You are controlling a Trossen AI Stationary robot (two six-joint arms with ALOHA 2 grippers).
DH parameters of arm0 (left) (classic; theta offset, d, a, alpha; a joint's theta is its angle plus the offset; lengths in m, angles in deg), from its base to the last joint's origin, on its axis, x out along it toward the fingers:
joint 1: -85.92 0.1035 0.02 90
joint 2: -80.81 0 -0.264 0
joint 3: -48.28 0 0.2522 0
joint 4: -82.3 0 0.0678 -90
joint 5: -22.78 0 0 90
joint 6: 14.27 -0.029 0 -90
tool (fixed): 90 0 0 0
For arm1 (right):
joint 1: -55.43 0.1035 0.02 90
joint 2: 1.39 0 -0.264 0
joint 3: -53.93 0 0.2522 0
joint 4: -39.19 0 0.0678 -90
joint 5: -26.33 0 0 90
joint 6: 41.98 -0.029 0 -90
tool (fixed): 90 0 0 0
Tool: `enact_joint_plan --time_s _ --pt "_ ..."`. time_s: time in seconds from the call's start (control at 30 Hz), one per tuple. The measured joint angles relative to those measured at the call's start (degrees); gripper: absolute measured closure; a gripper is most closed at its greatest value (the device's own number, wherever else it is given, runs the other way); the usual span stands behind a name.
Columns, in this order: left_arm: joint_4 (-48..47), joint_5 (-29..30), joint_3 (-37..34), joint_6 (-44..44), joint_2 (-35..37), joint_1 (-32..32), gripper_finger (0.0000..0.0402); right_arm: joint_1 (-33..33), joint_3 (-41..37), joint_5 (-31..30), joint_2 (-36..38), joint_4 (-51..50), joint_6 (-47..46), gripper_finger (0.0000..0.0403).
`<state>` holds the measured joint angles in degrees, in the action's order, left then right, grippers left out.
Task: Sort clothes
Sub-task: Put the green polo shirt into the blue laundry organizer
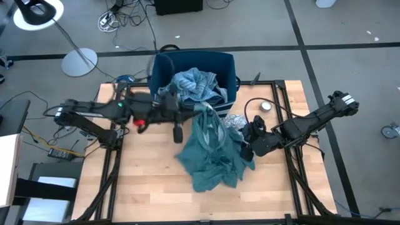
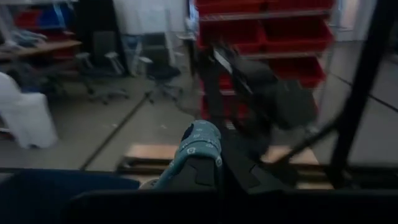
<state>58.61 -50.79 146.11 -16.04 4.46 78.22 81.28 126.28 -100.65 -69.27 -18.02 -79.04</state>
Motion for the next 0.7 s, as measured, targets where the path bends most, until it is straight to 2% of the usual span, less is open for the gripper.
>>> enact_joint_plan --time_s 0.2,0.33,0.7 --pt "-4.33 2.93 9.98 -3.03 -0.12 0.02 0.0401 0.02 0.0 3.9 -3.43 14.0 11.27 0.0156" --pt "-5.6 3.39 14.32 -4.22 -0.14 0.02 0.0401 -0.3 0.0 4.03 -7.79 20.33 17.03 0.0156" --pt "-7.88 3.64 24.17 -7.12 -0.16 0.0 0.0401 -5.84 0.04 4.91 -20.48 30.99 20.13 0.0156"
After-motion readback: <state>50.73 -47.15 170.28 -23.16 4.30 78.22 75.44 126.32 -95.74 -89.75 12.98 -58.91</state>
